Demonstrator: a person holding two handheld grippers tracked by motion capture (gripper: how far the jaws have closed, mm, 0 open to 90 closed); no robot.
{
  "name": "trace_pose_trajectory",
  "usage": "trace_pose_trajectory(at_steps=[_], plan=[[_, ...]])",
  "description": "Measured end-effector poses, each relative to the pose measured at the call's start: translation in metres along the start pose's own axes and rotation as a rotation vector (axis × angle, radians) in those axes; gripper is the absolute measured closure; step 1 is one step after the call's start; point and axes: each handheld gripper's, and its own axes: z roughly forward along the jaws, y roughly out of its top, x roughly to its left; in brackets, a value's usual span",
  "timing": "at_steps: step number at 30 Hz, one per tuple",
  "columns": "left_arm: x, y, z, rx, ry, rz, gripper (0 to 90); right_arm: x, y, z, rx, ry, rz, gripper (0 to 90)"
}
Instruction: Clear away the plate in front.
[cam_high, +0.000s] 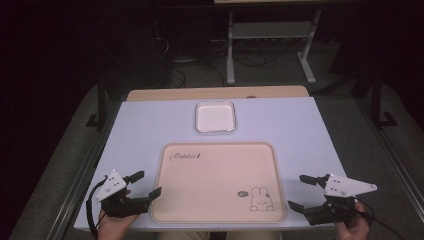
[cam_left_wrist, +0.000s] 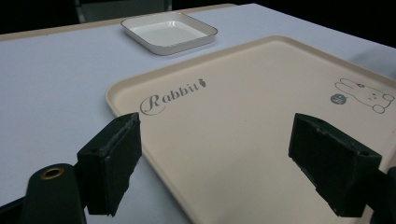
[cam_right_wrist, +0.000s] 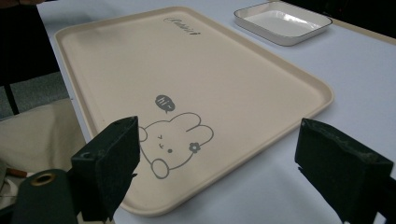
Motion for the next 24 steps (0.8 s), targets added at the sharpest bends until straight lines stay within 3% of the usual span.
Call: trace_pose_trajectory(at_steps=[10,14,24], plan=[[-0.001,0.000,-0.001,-0.002,0.005,0.002,16.8,0.000,0.000,0.000,-0.001,0.001,-0.002,13.1],[-0.002,0.002,0.000,-0.015,-0.008,-0.020,16.8,0.001,0.000,0.000,0.000,-0.002,-0.001,13.1],[-0.012,0.011,0.009,0.003,-0.016,0.023,16.8,0.000,-0.001,-0.001,-0.003,-0.012,0.007,13.1]])
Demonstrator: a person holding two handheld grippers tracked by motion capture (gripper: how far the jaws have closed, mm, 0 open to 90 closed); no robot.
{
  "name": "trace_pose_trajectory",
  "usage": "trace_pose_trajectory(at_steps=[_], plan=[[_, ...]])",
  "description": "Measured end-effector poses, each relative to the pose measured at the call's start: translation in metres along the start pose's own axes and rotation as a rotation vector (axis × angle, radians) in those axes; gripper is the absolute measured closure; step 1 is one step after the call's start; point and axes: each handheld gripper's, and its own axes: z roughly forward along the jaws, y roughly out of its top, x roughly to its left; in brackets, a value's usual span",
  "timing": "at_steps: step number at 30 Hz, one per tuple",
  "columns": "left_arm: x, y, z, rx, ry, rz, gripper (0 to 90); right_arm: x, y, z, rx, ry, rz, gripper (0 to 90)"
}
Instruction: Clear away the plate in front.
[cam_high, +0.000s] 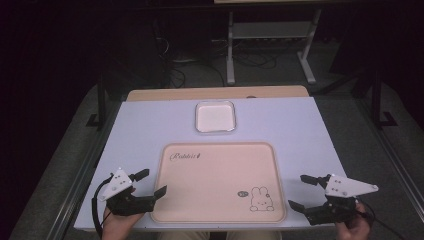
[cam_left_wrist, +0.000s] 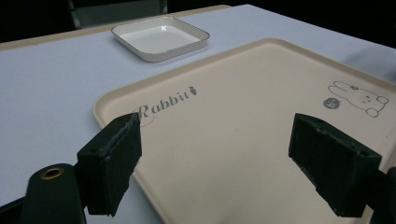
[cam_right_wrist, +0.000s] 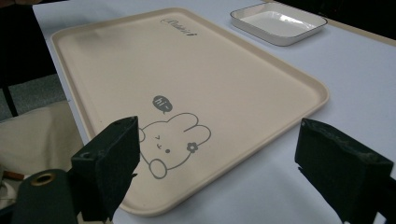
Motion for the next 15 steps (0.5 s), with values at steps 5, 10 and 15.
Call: trace_pose_trajectory(at_steps=[5,10,15], plan=[[-0.002,0.003,0.003,0.006,-0.006,0.004,16.8,0.001,0.000,0.001,0.003,0.004,-0.005,13.2],[-0.001,0.007,0.005,0.012,-0.012,0.011,16.8,0.001,0.000,0.001,0.004,0.000,-0.002,13.2],[-0.002,0.012,0.011,0.025,-0.019,0.021,16.7,0.000,0.000,0.000,0.006,-0.004,0.001,13.1]])
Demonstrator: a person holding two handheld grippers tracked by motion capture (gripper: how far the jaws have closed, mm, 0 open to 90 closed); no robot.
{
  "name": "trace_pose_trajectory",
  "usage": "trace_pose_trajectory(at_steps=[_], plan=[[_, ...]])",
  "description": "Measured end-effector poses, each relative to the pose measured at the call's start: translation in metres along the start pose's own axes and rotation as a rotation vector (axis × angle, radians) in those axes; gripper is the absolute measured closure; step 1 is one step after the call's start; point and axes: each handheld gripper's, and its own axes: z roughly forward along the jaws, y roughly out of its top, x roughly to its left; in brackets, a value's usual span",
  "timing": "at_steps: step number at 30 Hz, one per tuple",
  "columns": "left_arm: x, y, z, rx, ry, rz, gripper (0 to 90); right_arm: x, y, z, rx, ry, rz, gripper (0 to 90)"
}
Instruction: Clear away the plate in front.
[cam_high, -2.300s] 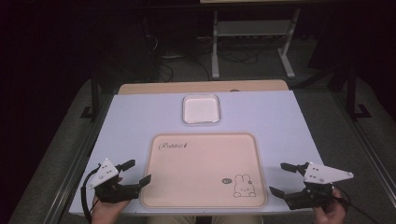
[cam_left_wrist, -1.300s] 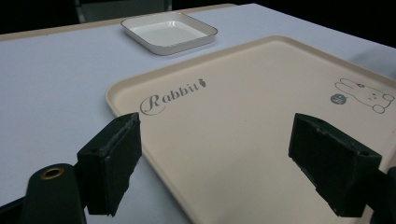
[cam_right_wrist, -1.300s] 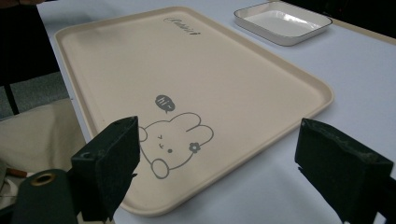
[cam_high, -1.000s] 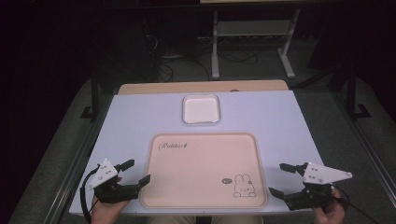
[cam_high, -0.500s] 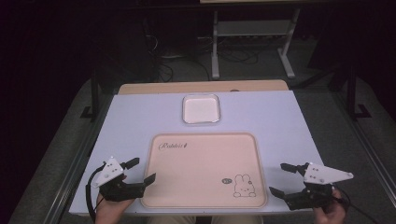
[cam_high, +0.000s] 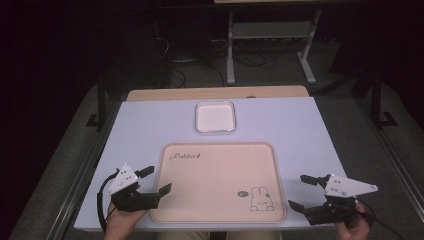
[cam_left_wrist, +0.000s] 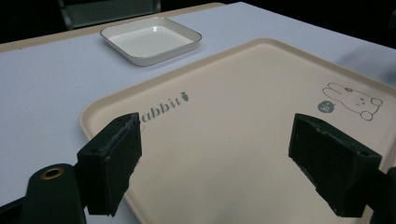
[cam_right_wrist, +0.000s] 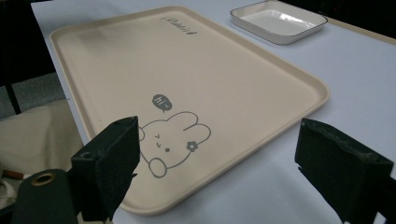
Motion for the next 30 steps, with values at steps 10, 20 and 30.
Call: trace_pose_trajectory(at_steps=[10,20,30], plan=[[0.004,0.015,0.014,0.015,-0.012,0.013,16.8,-0.002,-0.002,-0.001,-0.006,-0.001,0.006,13.2],[0.010,0.035,0.034,0.018,-0.023,0.024,16.8,-0.004,-0.003,-0.002,-0.012,-0.004,0.013,13.1],[0.016,0.044,0.054,0.030,-0.035,0.026,16.8,-0.005,-0.003,-0.001,-0.008,0.002,0.022,13.1]])
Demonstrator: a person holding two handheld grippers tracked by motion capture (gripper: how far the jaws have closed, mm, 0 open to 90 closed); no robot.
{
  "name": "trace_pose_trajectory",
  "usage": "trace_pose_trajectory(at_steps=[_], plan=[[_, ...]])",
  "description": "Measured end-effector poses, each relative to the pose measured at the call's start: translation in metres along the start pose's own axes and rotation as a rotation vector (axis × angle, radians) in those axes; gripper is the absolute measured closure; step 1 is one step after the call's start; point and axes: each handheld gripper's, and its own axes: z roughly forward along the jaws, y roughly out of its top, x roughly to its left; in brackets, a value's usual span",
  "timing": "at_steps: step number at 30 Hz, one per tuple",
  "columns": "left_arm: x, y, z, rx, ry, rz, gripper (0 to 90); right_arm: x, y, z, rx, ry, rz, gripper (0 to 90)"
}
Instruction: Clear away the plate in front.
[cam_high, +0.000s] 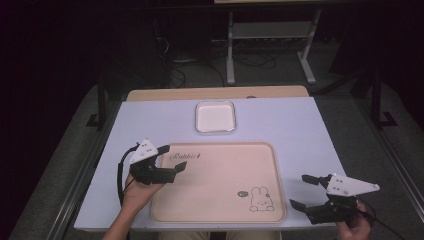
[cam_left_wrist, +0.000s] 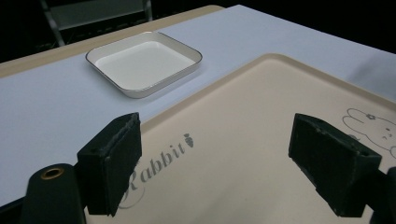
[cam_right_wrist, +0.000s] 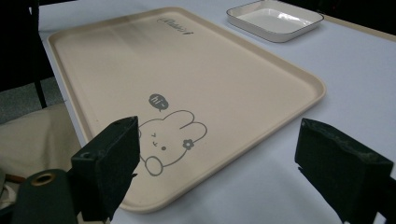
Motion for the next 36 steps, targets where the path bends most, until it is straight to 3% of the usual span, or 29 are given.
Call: trace_pose_trajectory(at_steps=[12,36], plan=[[0.014,0.009,0.016,0.002,0.002,-0.028,16.8,-0.001,-0.001,-0.002,-0.007,-0.006,0.005,13.2],[0.035,0.037,0.044,0.035,0.014,-0.033,17.7,-0.001,-0.001,-0.002,-0.011,-0.002,0.006,13.1]])
